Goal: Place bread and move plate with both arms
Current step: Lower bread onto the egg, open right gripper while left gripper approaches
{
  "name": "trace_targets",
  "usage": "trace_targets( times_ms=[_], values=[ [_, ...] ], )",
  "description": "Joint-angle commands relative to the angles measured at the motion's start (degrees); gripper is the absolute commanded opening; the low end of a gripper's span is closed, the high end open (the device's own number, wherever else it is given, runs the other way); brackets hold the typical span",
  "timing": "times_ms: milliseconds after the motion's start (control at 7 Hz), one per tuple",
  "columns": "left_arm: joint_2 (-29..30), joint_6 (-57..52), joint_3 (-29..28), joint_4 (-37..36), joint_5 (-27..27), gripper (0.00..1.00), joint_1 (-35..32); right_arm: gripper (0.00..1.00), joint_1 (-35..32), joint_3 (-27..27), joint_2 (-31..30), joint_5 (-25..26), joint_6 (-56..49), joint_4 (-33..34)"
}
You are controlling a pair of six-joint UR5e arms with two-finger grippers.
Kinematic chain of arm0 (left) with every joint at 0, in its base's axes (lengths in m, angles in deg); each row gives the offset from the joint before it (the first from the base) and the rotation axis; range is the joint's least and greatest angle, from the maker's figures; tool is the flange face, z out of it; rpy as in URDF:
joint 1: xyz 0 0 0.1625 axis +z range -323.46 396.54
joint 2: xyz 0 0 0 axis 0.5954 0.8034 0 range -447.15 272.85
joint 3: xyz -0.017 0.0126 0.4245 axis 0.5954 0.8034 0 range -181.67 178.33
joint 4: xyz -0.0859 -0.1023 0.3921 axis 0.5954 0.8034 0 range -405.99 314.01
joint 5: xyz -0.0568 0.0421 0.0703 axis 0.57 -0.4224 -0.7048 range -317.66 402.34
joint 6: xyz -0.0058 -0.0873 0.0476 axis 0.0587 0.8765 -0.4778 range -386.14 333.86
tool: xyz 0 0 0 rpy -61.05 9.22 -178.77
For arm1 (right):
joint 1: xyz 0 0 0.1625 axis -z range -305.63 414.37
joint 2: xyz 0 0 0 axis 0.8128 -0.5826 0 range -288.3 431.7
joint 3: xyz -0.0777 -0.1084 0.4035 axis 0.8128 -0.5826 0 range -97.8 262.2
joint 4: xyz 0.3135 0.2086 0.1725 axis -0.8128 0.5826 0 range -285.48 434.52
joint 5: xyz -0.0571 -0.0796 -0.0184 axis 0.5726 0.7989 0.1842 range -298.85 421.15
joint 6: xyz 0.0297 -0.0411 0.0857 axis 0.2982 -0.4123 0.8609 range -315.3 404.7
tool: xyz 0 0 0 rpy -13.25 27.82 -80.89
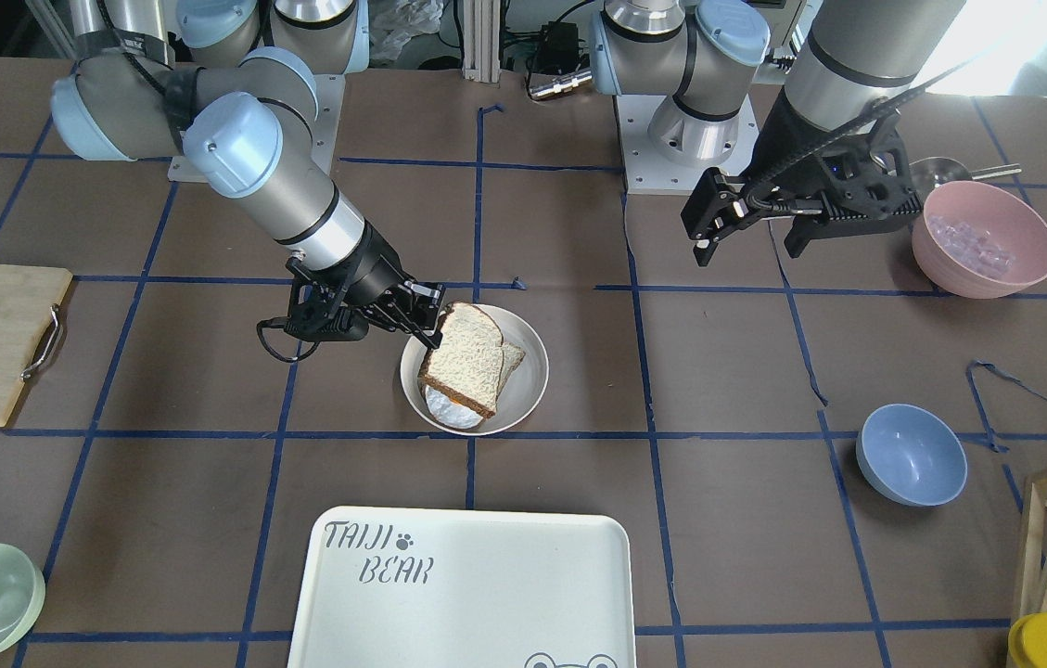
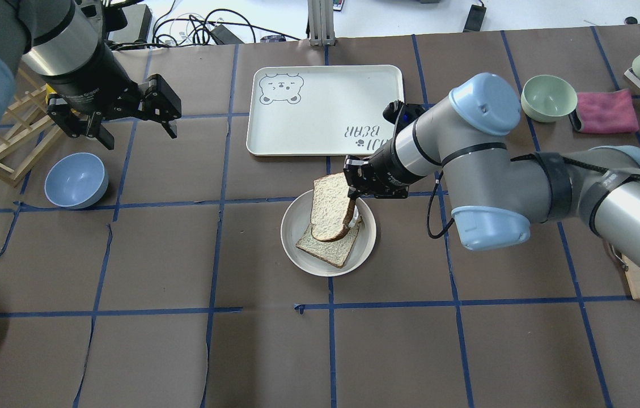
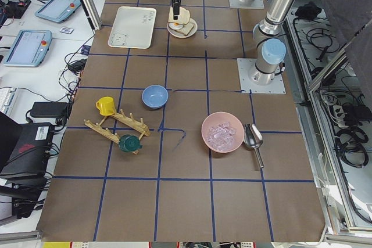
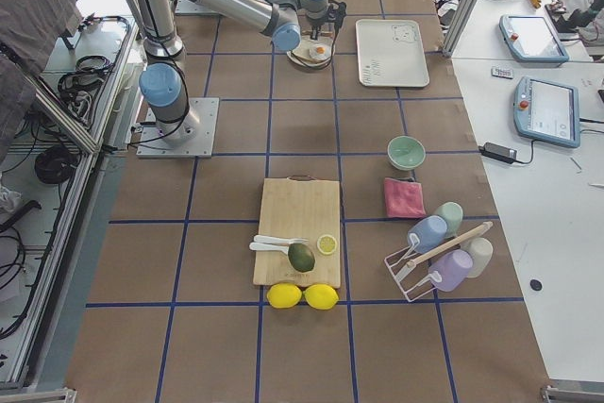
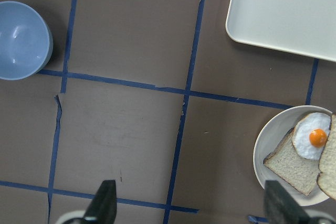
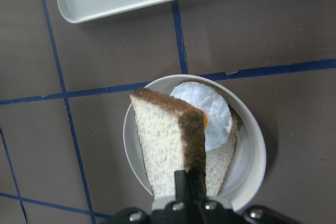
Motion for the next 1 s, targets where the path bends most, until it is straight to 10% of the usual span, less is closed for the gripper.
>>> trace_targets(
  times_ms=[0, 857],
  values=[
    [0.58, 0.62, 1.07, -0.23, -0.02, 1.0, -0.4, 0.0, -1.22, 2.44, 0.55, -0.33, 2.67, 3.41],
    [2.08, 22.96, 10.3, -11.4, 4.95, 0.97, -0.49, 0.0, -1.22, 4.47, 2.84, -3.5, 2.32, 7.19]
  ],
)
